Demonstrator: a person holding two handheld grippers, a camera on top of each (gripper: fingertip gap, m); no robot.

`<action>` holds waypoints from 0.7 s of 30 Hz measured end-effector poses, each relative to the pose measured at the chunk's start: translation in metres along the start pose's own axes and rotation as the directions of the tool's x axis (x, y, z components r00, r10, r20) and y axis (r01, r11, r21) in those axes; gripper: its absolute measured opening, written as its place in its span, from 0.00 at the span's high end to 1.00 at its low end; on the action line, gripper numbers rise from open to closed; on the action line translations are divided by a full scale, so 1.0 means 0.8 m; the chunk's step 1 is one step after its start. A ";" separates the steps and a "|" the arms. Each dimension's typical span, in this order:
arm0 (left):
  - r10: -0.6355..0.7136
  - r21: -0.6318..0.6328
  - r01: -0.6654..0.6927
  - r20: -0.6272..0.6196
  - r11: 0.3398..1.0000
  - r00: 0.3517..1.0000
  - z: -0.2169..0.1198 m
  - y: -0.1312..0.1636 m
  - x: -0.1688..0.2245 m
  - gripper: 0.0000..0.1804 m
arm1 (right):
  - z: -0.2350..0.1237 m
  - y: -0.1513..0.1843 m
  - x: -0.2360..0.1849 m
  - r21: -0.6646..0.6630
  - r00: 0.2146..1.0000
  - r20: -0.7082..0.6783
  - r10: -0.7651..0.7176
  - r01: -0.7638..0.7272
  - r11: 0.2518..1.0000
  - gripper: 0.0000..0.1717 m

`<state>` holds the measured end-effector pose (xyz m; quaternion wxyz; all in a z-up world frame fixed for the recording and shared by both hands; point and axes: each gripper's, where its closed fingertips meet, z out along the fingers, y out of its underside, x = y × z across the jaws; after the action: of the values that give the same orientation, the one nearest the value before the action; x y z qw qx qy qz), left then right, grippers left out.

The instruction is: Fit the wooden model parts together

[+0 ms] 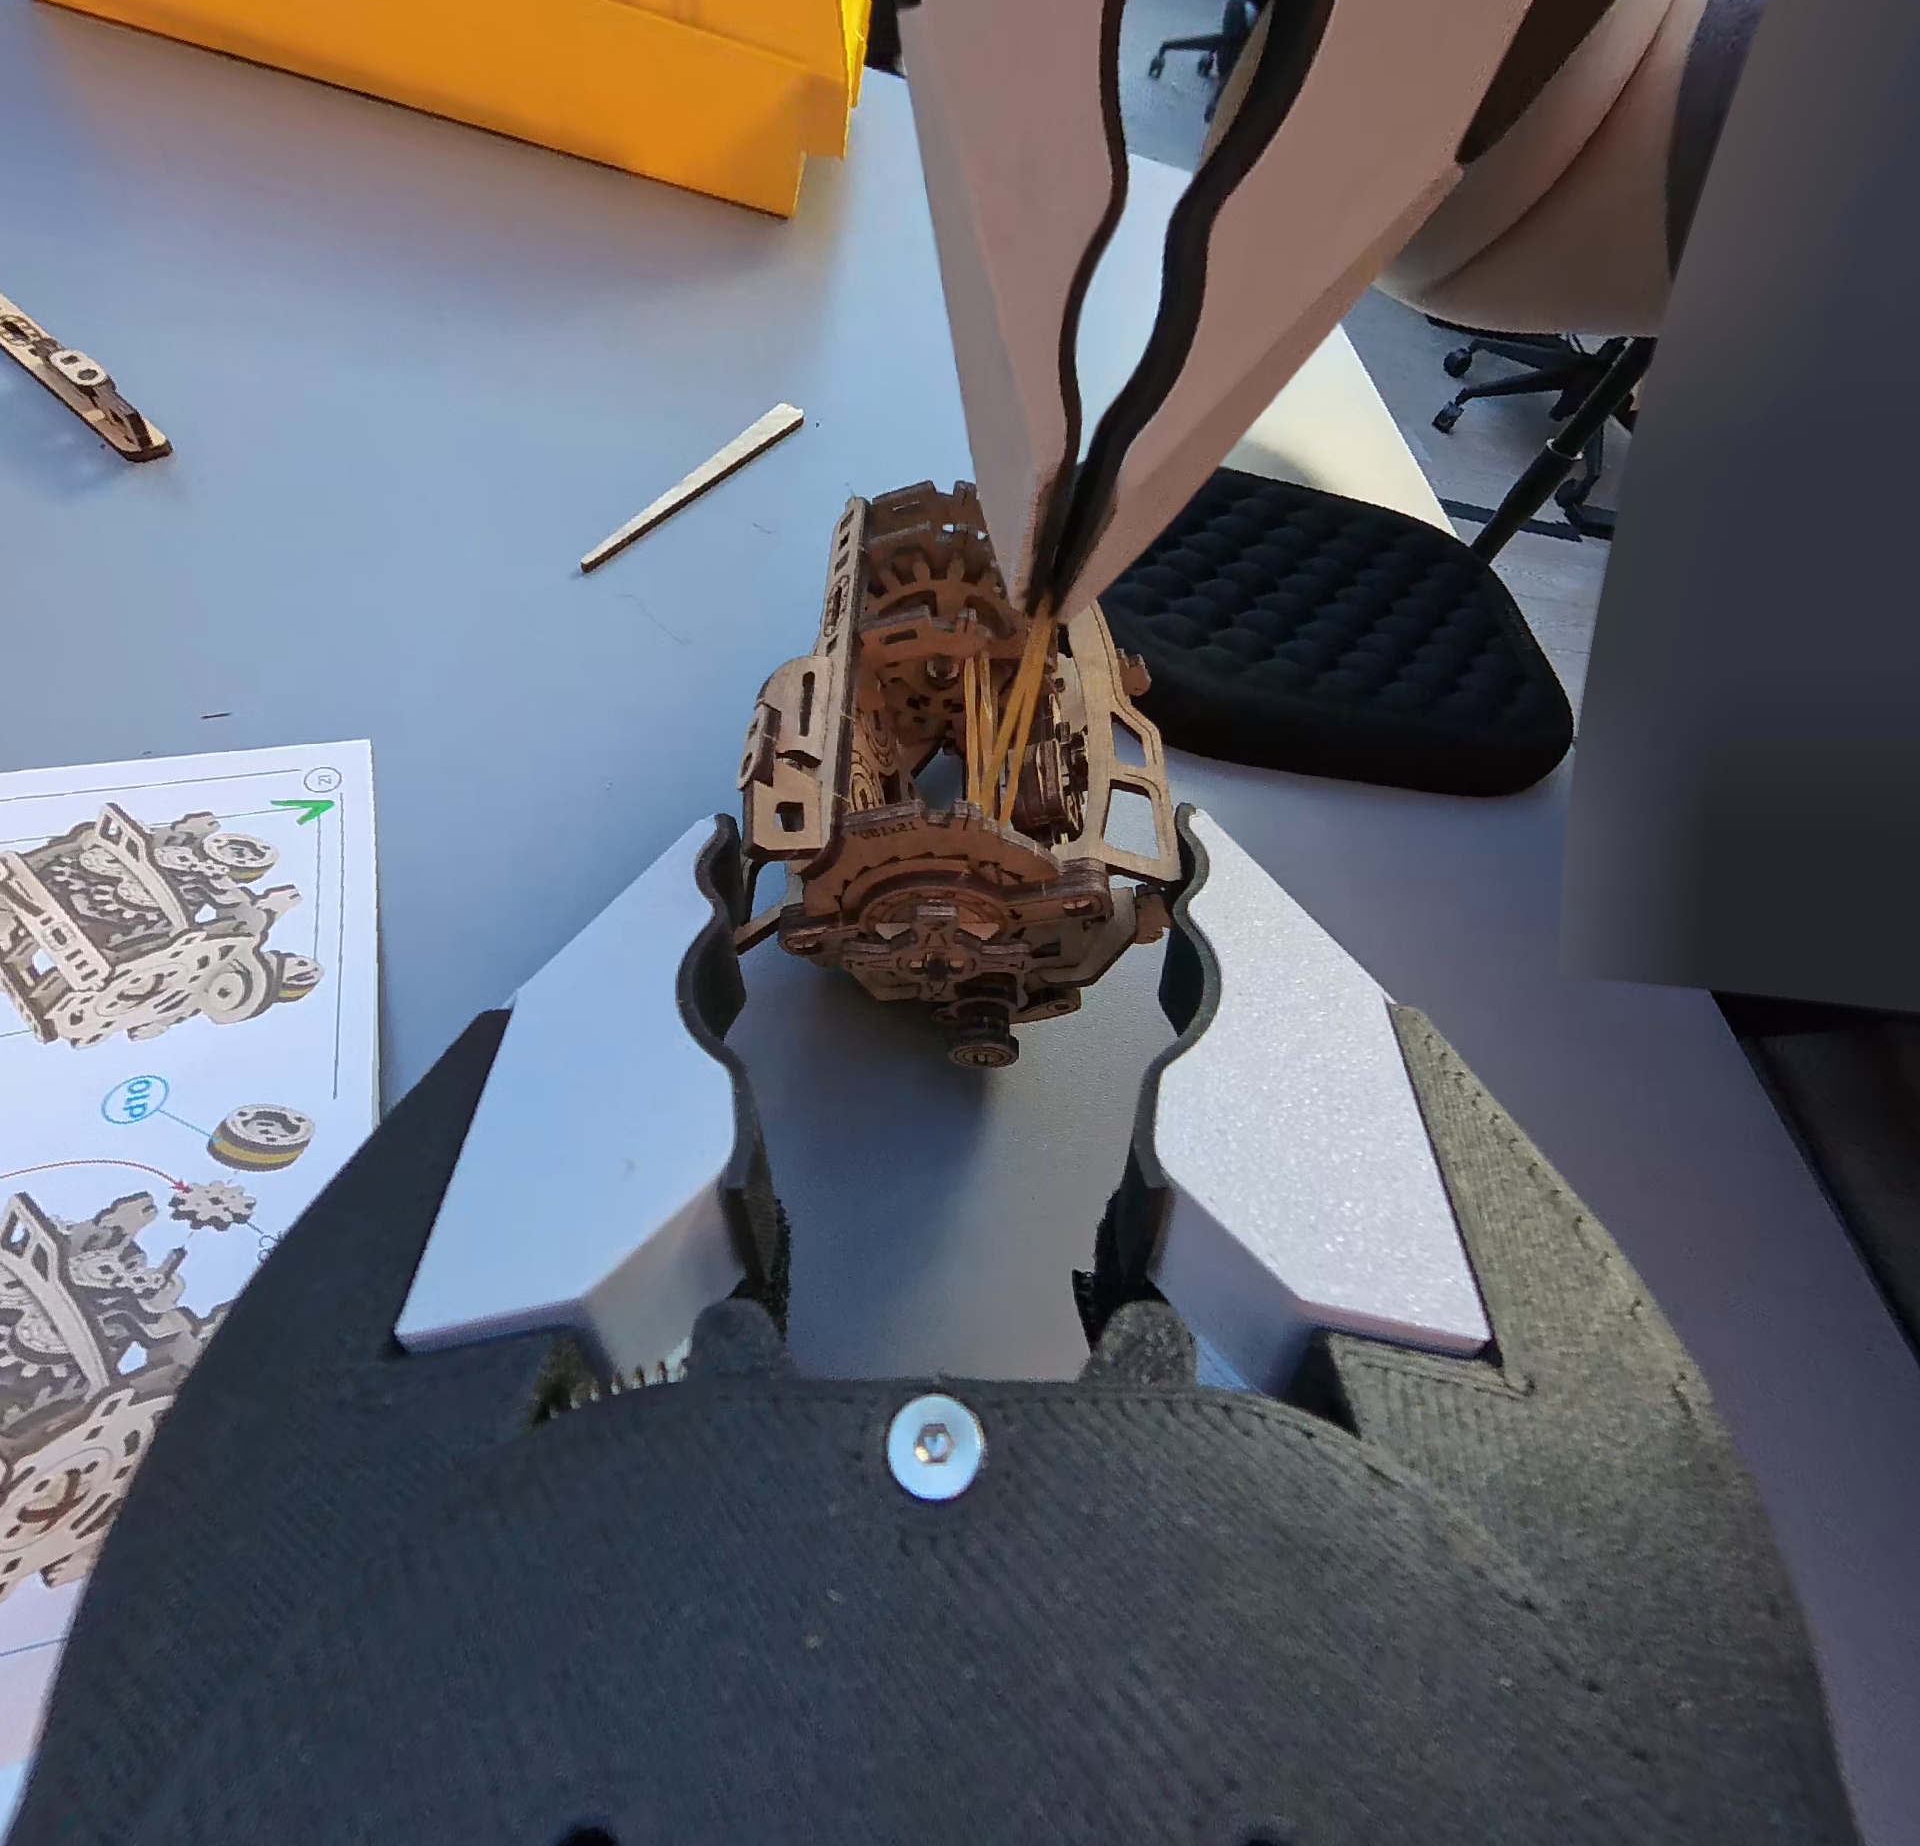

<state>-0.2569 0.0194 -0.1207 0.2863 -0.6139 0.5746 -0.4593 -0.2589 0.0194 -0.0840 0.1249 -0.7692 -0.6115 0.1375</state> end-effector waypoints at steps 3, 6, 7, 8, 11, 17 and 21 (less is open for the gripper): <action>0.001 0.000 -0.001 0.001 1.000 1.000 0.000 0.000 0.000 0.56 | 0.003 0.004 0.000 -0.014 0.998 0.002 0.062 -0.061 0.998 1.00; 0.003 0.000 -0.003 0.001 1.000 1.000 0.000 0.000 0.000 0.56 | 0.004 0.005 -0.001 0.003 0.993 0.003 0.116 -0.116 0.993 1.00; 0.003 0.000 -0.003 0.002 1.000 1.000 0.000 0.000 0.000 0.56 | 0.004 0.005 0.000 0.014 0.992 -0.006 0.130 -0.130 0.991 1.00; 0.004 0.000 -0.004 0.002 1.000 1.000 0.000 0.000 0.000 0.56 | 0.003 0.006 0.000 0.025 0.990 -0.013 0.142 -0.142 0.990 1.00; 0.003 0.000 -0.003 0.002 1.000 1.000 0.000 0.000 0.000 0.56 | 0.004 0.006 -0.001 0.060 0.984 -0.036 0.174 -0.172 0.983 1.00; 0.003 0.000 -0.003 0.002 1.000 1.000 0.000 0.000 0.000 0.56 | 0.011 0.013 0.000 0.125 0.968 -0.069 0.241 -0.231 0.965 1.00; 0.003 -0.001 -0.003 0.003 1.000 1.000 0.000 0.000 0.000 0.56 | 0.014 0.018 0.004 0.148 0.958 -0.069 0.277 -0.265 0.953 1.00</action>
<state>-0.2568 0.0195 -0.1207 0.2876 -0.6138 0.5753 -0.4578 -0.2495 0.0201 -0.1000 0.1846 -0.8407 -0.4831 0.1605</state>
